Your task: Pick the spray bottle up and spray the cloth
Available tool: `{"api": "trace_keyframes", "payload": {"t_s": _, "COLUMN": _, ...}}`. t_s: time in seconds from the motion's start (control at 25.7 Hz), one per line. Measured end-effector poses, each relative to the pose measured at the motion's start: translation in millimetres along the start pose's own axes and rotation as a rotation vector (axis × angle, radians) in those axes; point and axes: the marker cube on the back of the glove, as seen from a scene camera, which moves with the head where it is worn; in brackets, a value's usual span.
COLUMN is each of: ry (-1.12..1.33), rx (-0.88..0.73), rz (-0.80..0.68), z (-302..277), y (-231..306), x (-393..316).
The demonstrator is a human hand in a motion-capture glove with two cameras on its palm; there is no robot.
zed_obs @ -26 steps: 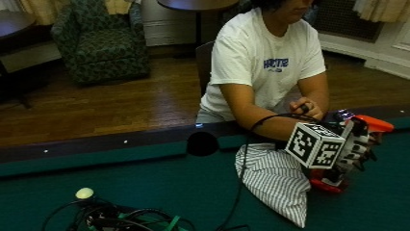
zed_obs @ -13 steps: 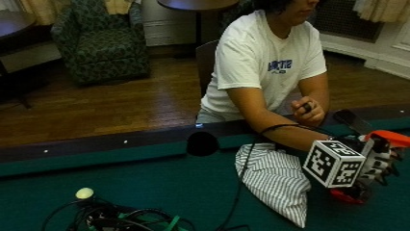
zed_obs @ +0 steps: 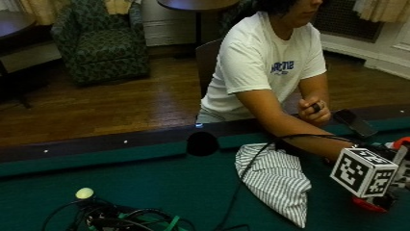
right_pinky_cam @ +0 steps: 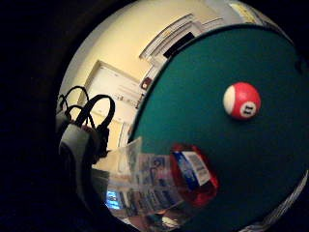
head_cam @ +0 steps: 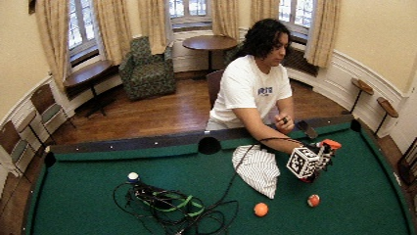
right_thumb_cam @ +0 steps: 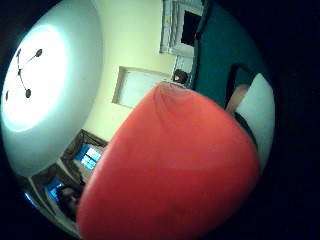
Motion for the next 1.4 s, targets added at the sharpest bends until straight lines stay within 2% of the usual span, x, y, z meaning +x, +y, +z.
{"api": "trace_keyframes", "payload": {"t_s": 0.39, "ry": -0.018, "rx": -0.067, "rz": 0.011, "z": 7, "y": -6, "x": 1}}
{"api": "trace_keyframes", "payload": {"t_s": 0.7, "ry": -0.023, "rx": -0.122, "rz": 0.076, "z": -1, "y": 7, "x": 8}}
{"api": "trace_keyframes", "payload": {"t_s": 1.01, "ry": 0.202, "rx": -0.217, "rz": 0.054, "z": -34, "y": 37, "x": 20}}
{"api": "trace_keyframes", "payload": {"t_s": 1.21, "ry": 0.419, "rx": -0.22, "rz": -0.023, "z": -79, "y": 55, "x": 12}}
{"api": "trace_keyframes", "payload": {"t_s": 1.4, "ry": 0.521, "rx": -0.252, "rz": -0.078, "z": -130, "y": 87, "x": -6}}
